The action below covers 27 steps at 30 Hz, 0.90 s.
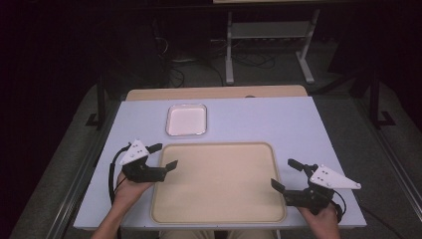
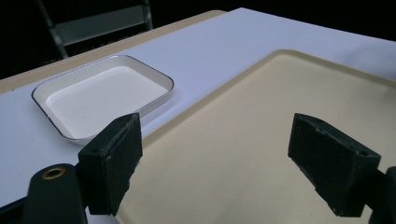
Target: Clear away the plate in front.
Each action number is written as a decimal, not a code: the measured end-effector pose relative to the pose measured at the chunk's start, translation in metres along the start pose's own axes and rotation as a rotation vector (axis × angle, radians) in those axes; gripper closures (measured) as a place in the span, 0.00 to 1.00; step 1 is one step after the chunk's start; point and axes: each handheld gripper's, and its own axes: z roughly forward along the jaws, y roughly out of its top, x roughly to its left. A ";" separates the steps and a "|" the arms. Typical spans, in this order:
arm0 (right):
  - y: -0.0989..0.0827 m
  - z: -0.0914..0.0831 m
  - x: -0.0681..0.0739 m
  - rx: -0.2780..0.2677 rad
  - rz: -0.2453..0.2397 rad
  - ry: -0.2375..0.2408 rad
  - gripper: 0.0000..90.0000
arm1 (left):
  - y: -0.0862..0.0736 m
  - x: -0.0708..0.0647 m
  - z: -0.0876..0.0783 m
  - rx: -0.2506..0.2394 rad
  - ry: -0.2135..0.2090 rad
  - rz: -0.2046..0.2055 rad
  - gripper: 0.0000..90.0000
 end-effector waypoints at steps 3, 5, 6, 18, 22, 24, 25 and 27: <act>0.000 -0.001 0.000 -0.003 0.000 -0.002 0.15 | 0.005 0.008 0.005 -0.007 0.001 -0.008 0.21; 0.001 -0.001 0.000 -0.004 -0.002 -0.004 0.15 | 0.009 0.012 0.009 -0.001 0.007 0.004 0.22; 0.001 -0.001 -0.001 -0.004 -0.001 -0.006 0.15 | 0.011 0.015 0.011 0.002 0.005 0.008 0.22; 0.003 -0.001 0.000 -0.004 -0.003 -0.012 0.15 | 0.035 0.047 0.043 0.018 0.035 -0.005 0.25; 0.003 -0.001 0.000 -0.001 -0.008 -0.012 0.15 | 0.043 0.061 0.057 0.042 0.049 -0.023 0.25; 0.002 0.000 0.000 0.003 -0.009 -0.014 0.15 | 0.045 0.069 0.063 0.037 0.047 -0.062 0.25; 0.002 -0.001 -0.001 0.001 -0.008 -0.016 0.15 | 0.046 0.073 0.066 0.040 0.048 -0.072 0.25; 0.002 -0.001 -0.002 -0.001 -0.004 -0.018 0.15 | 0.049 0.083 0.074 0.056 0.072 -0.090 0.26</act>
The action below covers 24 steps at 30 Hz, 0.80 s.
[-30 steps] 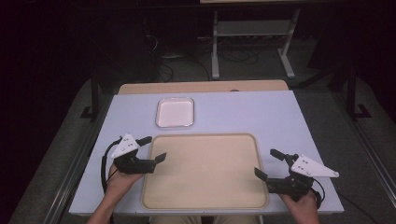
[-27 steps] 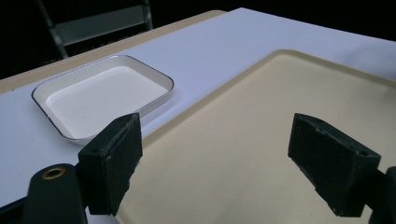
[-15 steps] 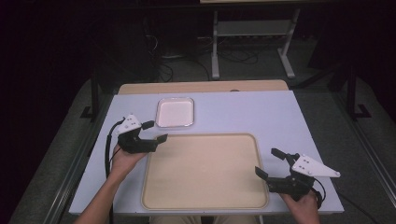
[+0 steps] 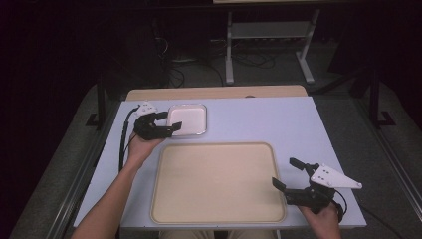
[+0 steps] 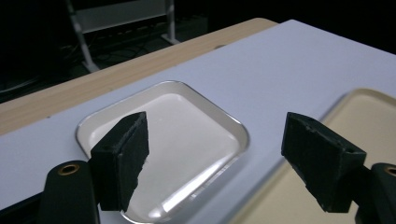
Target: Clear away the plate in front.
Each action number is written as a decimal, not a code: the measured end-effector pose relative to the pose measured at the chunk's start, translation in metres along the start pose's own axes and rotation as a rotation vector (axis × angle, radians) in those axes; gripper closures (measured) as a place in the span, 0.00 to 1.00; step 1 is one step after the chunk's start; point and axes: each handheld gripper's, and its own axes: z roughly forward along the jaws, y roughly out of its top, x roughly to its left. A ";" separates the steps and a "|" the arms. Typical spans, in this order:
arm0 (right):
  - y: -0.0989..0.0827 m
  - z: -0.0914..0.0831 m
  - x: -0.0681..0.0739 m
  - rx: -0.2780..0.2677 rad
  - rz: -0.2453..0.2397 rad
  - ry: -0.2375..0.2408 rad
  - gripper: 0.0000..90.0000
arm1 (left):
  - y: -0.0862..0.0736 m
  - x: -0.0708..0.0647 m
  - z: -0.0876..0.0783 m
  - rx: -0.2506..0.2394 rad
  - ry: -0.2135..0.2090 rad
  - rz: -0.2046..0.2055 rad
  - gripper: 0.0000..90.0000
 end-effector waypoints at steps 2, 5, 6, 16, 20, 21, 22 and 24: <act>0.000 0.000 0.000 0.000 0.001 0.000 0.15 | 0.001 0.004 0.003 0.009 0.004 -0.018 0.26; -0.001 0.001 0.000 0.003 0.008 0.003 0.15 | 0.004 0.015 0.010 0.025 0.032 -0.050 0.27; -0.001 0.001 0.000 0.004 0.008 0.005 0.15 | 0.005 0.019 0.013 0.035 0.034 -0.060 0.28; 0.000 0.003 0.000 0.013 -0.002 0.007 0.15 | 0.003 0.045 0.033 0.125 0.110 -0.177 0.34; 0.000 0.003 0.001 0.017 -0.003 0.012 0.15 | 0.000 0.048 0.042 0.201 0.141 -0.198 0.38; 0.000 0.003 0.001 0.017 -0.003 0.012 0.15 | 0.000 0.049 0.044 0.209 0.138 -0.207 0.38; 0.000 0.003 0.001 0.016 -0.006 0.012 0.15 | 0.000 0.049 0.045 0.211 0.139 -0.204 0.42; 0.000 0.003 0.001 0.015 -0.008 0.010 0.15 | 0.001 0.049 0.048 0.227 0.157 -0.193 0.42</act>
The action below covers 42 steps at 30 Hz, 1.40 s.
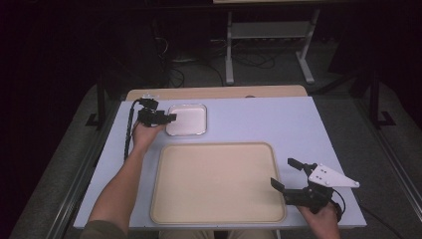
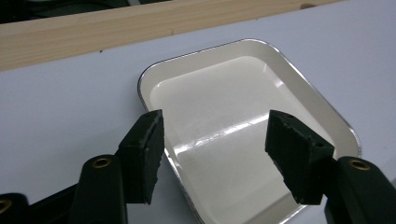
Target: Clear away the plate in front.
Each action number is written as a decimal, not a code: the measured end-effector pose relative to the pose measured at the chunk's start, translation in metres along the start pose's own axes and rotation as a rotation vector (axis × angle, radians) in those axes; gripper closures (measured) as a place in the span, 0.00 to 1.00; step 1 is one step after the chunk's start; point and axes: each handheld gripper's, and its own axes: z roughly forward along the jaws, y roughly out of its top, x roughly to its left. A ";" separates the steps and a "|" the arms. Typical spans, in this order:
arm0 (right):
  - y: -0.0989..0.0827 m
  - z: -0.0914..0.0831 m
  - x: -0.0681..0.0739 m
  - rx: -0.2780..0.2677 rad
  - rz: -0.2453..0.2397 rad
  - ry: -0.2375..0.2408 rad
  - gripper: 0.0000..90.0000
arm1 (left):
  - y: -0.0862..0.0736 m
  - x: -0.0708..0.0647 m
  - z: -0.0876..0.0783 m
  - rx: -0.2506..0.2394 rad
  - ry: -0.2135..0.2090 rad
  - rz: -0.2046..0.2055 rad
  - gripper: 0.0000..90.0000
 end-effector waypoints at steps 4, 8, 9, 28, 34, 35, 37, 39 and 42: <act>0.000 -0.001 -0.001 -0.001 0.006 -0.003 0.15 | 0.004 0.002 0.006 0.030 0.027 -0.017 0.44; 0.001 -0.001 -0.001 -0.002 0.004 -0.008 0.15 | 0.005 0.002 0.011 0.048 0.042 -0.024 0.47; 0.001 -0.001 0.000 -0.002 0.002 -0.007 0.15 | 0.004 0.003 0.012 0.053 0.042 -0.031 0.49; 0.001 0.000 0.000 -0.003 0.002 -0.001 0.15 | -0.003 0.012 0.028 0.182 0.120 -0.119 0.72; 0.002 0.000 0.001 -0.005 0.003 -0.003 0.15 | -0.004 0.011 0.032 0.198 0.101 -0.147 0.77; 0.001 0.000 0.000 -0.004 0.004 -0.003 0.15 | -0.004 0.010 0.032 0.199 0.104 -0.149 0.78; 0.001 0.000 0.000 -0.003 0.004 -0.003 0.15 | -0.004 0.010 0.033 0.204 0.105 -0.158 0.81; 0.001 0.000 0.000 -0.004 0.005 -0.002 0.15 | -0.004 0.012 0.033 0.207 0.099 -0.167 0.83; 0.001 -0.001 0.000 -0.005 0.006 -0.002 0.15 | -0.004 0.013 0.032 0.204 0.093 -0.184 0.87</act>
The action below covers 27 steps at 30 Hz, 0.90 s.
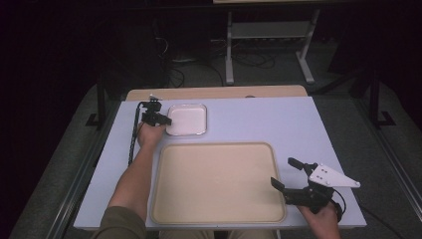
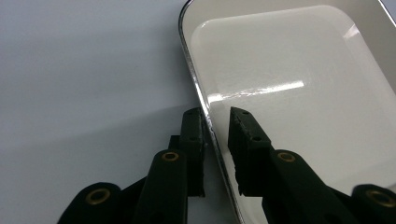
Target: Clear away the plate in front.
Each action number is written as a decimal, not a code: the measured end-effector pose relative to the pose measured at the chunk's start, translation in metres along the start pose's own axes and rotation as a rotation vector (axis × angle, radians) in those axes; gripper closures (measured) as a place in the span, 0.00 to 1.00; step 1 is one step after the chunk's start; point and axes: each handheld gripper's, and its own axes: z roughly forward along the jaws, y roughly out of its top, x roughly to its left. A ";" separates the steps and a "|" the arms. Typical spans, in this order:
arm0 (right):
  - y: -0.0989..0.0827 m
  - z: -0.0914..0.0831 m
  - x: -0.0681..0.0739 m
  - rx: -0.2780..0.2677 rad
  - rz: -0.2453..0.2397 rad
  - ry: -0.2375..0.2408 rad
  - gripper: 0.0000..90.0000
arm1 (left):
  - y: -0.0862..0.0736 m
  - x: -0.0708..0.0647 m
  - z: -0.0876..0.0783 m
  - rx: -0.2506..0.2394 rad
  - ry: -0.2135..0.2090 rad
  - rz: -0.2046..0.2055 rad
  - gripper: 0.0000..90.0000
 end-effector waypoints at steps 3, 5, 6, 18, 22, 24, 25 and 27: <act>0.000 -0.001 0.000 -0.003 0.001 -0.001 0.15 | 0.001 0.001 0.000 0.006 0.000 0.003 0.89; 0.000 -0.001 0.000 -0.004 0.004 0.000 0.15 | 0.001 0.002 0.000 0.008 -0.007 -0.007 0.89; 0.000 -0.001 0.000 -0.004 0.003 0.000 0.15 | 0.001 0.003 0.000 0.006 -0.013 -0.020 0.90; 0.000 -0.002 0.001 -0.004 0.001 -0.008 0.15 | 0.000 0.002 0.001 -0.019 -0.004 -0.112 0.94; 0.000 -0.004 -0.001 -0.007 0.003 -0.011 0.15 | -0.002 0.004 0.002 -0.030 -0.025 -0.155 0.96; 0.000 -0.004 -0.001 -0.008 0.005 -0.011 0.15 | -0.003 0.006 0.002 -0.035 -0.035 -0.165 0.96; 0.000 -0.003 -0.001 -0.006 0.001 -0.009 0.15 | -0.004 0.007 0.002 -0.044 -0.050 -0.188 0.97; 0.000 -0.003 0.000 -0.004 0.002 -0.007 0.15 | -0.004 0.008 0.002 -0.050 -0.060 -0.203 0.98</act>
